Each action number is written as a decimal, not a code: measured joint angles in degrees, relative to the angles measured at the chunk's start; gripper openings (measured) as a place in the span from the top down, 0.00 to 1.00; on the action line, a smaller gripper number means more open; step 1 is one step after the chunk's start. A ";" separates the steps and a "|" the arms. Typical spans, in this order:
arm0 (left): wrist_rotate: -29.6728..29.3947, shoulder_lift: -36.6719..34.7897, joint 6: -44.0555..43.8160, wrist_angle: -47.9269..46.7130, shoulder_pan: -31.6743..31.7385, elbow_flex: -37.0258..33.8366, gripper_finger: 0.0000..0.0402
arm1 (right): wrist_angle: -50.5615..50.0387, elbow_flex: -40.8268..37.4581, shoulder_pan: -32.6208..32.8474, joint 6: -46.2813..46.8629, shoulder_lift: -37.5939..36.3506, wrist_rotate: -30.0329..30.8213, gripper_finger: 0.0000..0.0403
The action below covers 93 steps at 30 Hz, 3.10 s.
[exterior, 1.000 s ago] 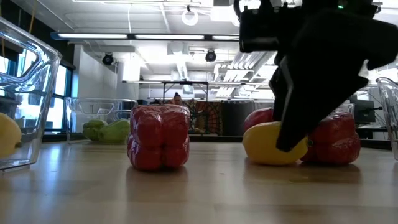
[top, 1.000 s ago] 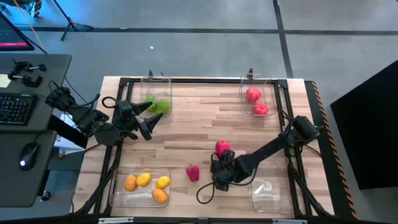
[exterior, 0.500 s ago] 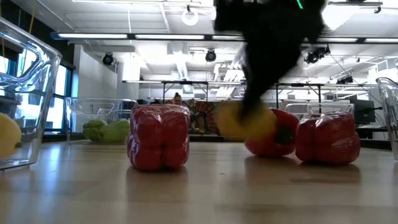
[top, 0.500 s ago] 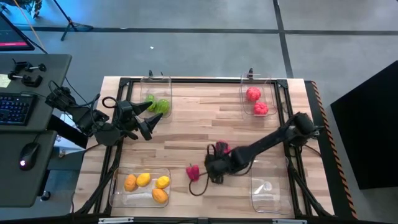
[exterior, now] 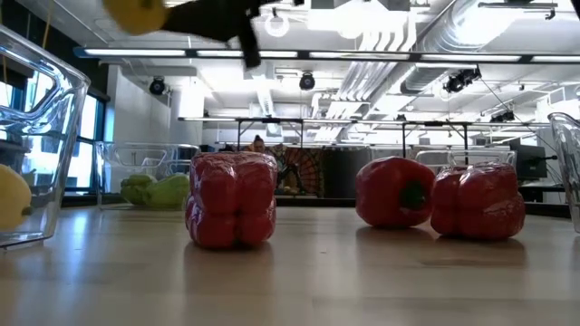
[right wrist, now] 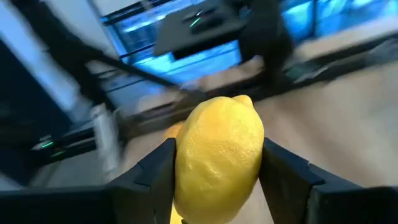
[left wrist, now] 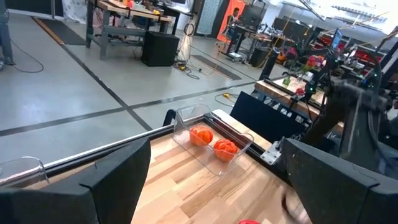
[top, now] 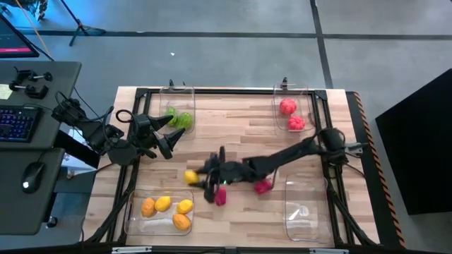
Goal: Sort produce into baskets
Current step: Put the yellow lemon into the bottom left transparent bin, then put the red bell pepper into the bottom right transparent bin
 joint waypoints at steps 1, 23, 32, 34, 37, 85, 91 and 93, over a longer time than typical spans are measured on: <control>0.00 0.00 0.00 -0.02 0.00 0.00 0.13 | 0.90 0.75 0.51 1.46 1.63 -1.04 0.55; 0.66 -0.02 -1.51 -0.02 0.00 0.00 0.13 | -1.19 26.16 0.45 9.54 19.52 -12.07 0.32; 2.03 -0.04 -1.49 -0.04 0.00 0.00 0.13 | -13.67 26.16 -2.97 -3.10 15.09 -27.32 0.02; 3.78 -0.06 -1.46 -0.07 -0.01 0.00 0.13 | -21.01 26.16 -3.70 -6.18 12.97 -30.23 0.04; 5.06 -0.04 -1.44 -0.16 -0.02 0.00 0.13 | -37.18 26.15 -4.12 -13.62 9.16 -27.32 0.05; 14.10 -0.04 4.30 -0.08 -0.01 -0.02 0.13 | -65.14 24.00 5.04 45.83 11.11 0.36 0.05; 15.32 -0.04 6.71 -0.09 -0.02 -0.02 0.13 | -66.26 27.46 5.35 45.89 16.95 -1.39 0.05; 15.32 -0.04 7.16 -0.08 0.00 -0.02 0.13 | -66.14 27.51 5.39 47.80 18.02 -2.26 0.05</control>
